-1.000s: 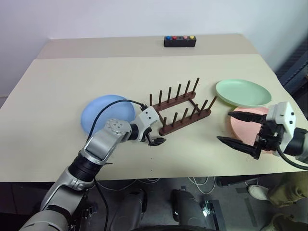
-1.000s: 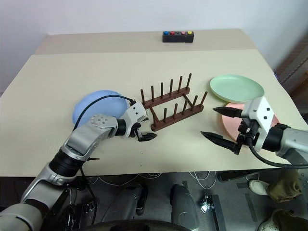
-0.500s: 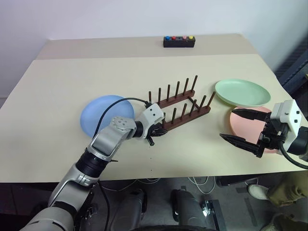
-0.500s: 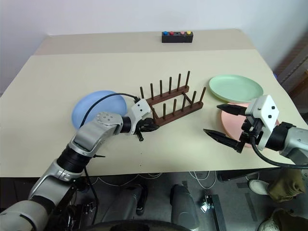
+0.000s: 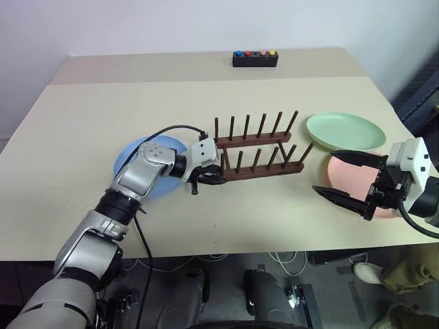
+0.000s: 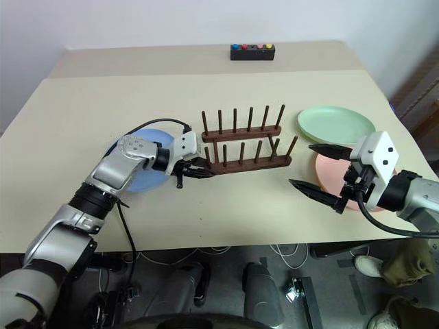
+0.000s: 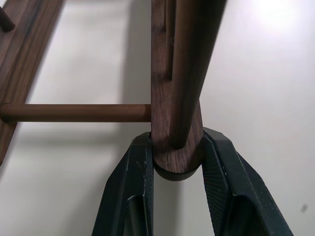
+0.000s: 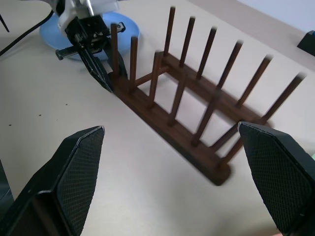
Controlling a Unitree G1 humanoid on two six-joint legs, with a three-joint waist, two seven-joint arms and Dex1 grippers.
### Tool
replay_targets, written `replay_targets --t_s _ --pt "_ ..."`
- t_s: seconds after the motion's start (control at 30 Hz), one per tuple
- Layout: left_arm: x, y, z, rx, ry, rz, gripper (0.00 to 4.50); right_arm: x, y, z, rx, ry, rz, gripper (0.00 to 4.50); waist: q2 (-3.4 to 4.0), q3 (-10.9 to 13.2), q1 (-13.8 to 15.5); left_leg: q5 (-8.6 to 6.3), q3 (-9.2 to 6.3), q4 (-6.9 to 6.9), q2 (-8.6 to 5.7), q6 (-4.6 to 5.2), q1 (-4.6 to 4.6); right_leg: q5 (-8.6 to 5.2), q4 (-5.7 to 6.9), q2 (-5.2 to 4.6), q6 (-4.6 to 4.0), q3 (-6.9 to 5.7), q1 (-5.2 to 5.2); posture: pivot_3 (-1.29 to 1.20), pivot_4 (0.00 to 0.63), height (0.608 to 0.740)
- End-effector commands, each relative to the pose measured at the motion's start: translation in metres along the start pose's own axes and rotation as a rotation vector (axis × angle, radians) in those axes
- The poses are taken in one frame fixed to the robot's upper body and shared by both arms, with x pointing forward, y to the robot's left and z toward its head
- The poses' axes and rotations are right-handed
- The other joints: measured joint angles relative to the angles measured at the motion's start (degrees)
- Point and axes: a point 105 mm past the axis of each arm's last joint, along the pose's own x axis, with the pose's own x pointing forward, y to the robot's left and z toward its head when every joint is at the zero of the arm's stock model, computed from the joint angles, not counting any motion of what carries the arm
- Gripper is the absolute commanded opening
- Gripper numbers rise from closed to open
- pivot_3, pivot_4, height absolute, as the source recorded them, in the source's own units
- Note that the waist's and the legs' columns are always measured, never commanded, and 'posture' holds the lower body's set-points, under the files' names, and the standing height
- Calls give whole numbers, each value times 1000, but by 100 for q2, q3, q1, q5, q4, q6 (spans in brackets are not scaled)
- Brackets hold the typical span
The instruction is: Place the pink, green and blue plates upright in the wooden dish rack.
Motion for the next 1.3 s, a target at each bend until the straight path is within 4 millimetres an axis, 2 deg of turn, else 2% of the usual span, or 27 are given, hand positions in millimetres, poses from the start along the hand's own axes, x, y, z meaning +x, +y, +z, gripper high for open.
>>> replay_targets --t_s 0.03,0.17,0.2,0.27,0.37,0.4,0.47,0.57,0.67,0.73,0.83,0.9,0.93,1.0,1.1,1.17,1.27,1.3 --pt "0 11 10 69 -6 41 744 0 2 10 -44 -26 2 4500 0 0 1 0 0 1 0 0 -1 0 0 0 0 0 0 0 150 740" --pt "8 11 14 51 -37 40 744 1 2 10 -43 -29 -1 4500 -1 0 10 -1 0 3 -1 2 -2 1 0 -1 1 0 0 0 150 740" --pt "11 12 16 62 -47 45 1819 2 1 10 -42 -31 -1 4500 -2 1 10 -1 0 3 -2 2 -2 1 0 0 2 -1 0 0 150 740" --pt "14 14 20 82 -70 66 2662 4 1 11 -44 -34 2 4500 -2 1 6 -1 0 4 -2 2 -2 1 1 0 2 -1 0 0 150 740" --pt "9 17 27 65 -101 74 4229 6 1 13 -44 -40 10 4500 -2 1 -12 -1 0 3 -2 2 -2 1 2 1 2 -1 0 0 150 740" --pt "3 20 30 45 -117 84 4423 6 1 13 -43 -41 12 4500 -2 1 -19 -1 0 3 0 2 -2 1 3 2 2 -1 -1 0 150 740" --pt "-7 26 32 21 -127 111 4423 7 2 13 -40 -41 19 4500 -2 1 -21 -1 0 3 1 2 -1 1 6 4 2 -1 -1 0 150 740" --pt "-25 23 33 -35 -117 74 4423 10 4 4 -46 -1 37 4500 -2 1 -22 -1 0 4 0 2 -1 1 7 8 3 -1 -2 0 150 740" --pt "-46 24 41 -106 -154 73 3596 12 6 -1 -32 12 51 4500 -2 1 -17 0 0 4 -2 2 -1 1 10 9 3 -2 -2 0 150 740" --pt "-56 24 47 -138 -181 72 2663 14 8 -2 -27 14 63 4500 -2 1 -10 0 0 6 -3 2 -1 1 11 8 3 -2 -2 0 150 740" --pt "-73 13 57 -155 -218 21 1062 18 9 -13 -30 74 70 4500 -3 2 -14 -1 -1 6 -4 2 -1 0 11 8 4 -2 -2 0 150 740" --pt "-76 2 59 -153 -231 -36 60 20 8 -21 -25 107 67 4500 -2 1 -15 -1 -1 6 -4 2 0 0 12 8 3 -2 -2 0 150 740" --pt "-77 -4 59 -147 -233 -68 19 21 8 -24 -25 123 64 4500 -2 1 -15 0 -1 6 -4 2 0 0 12 8 3 -2 -2 0 150 740" --pt "-68 -23 51 -155 -218 -148 0 26 13 -43 7 194 90 3944 0 -1 -26 -1 -1 5 -4 2 0 0 12 8 3 -1 -2 0 150 740" --pt "-48 -53 45 -168 -223 -266 0 36 -2 -68 -27 294 -7 2647 1 -1 -45 0 2 4 -2 1 5 -1 15 3 1 2 -1 0 150 740" --pt "-39 -59 44 -172 -218 -269 0 42 -1 -72 -11 299 -9 1664 0 1 -22 0 2 6 -3 0 3 -1 16 1 -1 3 -3 0 150 740" --pt "-25 -54 35 -118 -175 -193 0 48 2 -65 30 254 -3 196 0 1 -3 1 0 6 -2 0 2 -1 14 1 -1 3 -4 0 150 740" --pt "-23 -52 34 -111 -171 -177 0 48 1 -64 33 249 -3 41 0 1 -3 0 0 6 -2 0 2 -1 14 1 -1 3 -4 0 150 740"
